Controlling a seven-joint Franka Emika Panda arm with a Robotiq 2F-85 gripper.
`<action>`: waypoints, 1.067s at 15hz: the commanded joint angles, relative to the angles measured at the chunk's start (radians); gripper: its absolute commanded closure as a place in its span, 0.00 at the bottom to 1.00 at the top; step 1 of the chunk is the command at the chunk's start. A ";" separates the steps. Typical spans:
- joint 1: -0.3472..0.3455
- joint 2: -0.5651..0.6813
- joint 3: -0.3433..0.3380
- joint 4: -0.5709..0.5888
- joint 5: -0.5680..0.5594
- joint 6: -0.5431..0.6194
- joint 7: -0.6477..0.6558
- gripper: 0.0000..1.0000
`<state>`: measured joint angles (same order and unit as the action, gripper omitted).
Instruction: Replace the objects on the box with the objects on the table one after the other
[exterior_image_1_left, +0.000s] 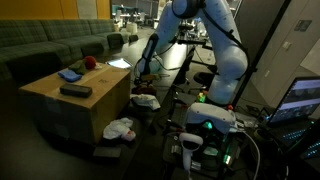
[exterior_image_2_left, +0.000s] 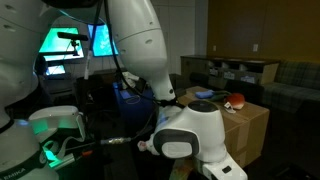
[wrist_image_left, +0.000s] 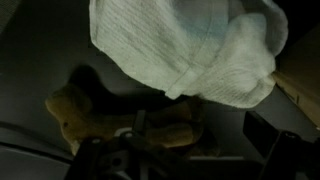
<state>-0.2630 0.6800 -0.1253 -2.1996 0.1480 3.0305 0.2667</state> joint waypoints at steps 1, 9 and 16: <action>-0.050 -0.036 0.052 -0.070 0.024 0.019 -0.089 0.00; -0.059 0.038 0.085 -0.039 -0.022 0.054 -0.215 0.00; -0.073 0.088 0.100 -0.005 -0.085 0.012 -0.334 0.00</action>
<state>-0.3081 0.7430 -0.0454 -2.2299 0.0932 3.0517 -0.0093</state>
